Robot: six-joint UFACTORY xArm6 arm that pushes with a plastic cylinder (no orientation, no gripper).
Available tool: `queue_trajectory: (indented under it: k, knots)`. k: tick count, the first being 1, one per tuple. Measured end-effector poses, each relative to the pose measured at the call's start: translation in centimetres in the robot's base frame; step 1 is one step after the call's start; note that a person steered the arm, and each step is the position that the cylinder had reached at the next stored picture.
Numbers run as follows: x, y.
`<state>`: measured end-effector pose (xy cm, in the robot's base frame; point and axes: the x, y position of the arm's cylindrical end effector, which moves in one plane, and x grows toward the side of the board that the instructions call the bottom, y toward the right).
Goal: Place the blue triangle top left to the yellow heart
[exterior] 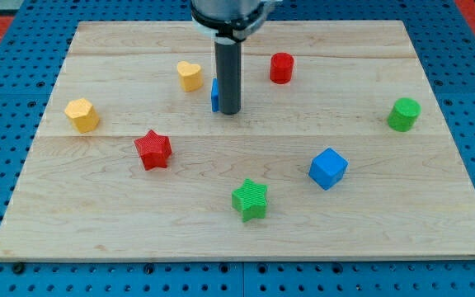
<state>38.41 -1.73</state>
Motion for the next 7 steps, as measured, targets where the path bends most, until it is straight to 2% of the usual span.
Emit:
queue_trajectory:
  k: [1, 2, 3, 4, 5, 6, 7]
  knots:
    - [-3.7, 0.9]
    - [-5.7, -4.3]
    - [-5.5, -5.6]
    - [-9.9, -8.9]
    - [-12.9, -9.4]
    - [-13.9, -5.8]
    - [-15.8, -6.7]
